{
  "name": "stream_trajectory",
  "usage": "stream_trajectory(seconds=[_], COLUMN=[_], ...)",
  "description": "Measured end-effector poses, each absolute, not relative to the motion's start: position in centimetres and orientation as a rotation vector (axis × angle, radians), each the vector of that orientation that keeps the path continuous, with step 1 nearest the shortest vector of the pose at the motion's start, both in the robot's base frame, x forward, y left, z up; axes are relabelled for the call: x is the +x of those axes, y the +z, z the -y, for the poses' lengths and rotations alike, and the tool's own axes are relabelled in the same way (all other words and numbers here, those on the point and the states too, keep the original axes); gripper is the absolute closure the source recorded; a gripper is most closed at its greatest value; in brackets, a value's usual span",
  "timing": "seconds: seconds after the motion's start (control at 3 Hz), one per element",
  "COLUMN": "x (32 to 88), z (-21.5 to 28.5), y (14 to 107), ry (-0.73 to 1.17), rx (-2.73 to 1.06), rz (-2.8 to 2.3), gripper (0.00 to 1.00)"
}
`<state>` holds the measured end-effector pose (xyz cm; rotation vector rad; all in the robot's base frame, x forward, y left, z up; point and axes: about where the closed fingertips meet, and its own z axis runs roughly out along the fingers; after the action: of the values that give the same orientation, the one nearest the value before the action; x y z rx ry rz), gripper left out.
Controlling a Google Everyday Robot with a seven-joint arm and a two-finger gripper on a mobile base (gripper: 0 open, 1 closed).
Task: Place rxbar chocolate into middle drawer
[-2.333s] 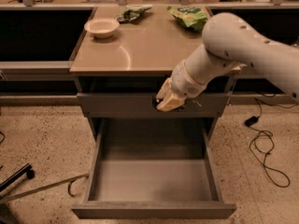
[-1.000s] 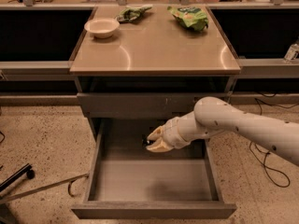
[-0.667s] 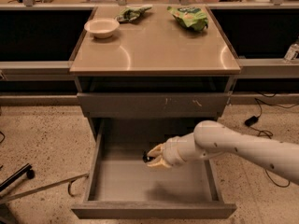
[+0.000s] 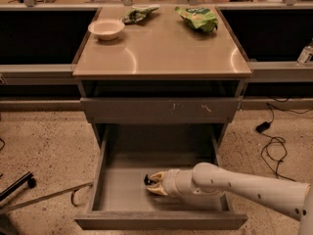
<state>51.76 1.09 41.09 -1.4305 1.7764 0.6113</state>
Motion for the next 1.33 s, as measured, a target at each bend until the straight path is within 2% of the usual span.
stream_trajectory(seconds=[0.33,0.67,1.33], x=[55.07,55.35,55.35], z=[-2.0,-1.94,-1.94], y=[38.23,37.93,37.93], ry=[0.562,0.563,0.563], rx=[-1.389,-1.378,-1.378], rz=[-1.755,-1.76,-1.76], gripper=[1.0,0.81,0.34])
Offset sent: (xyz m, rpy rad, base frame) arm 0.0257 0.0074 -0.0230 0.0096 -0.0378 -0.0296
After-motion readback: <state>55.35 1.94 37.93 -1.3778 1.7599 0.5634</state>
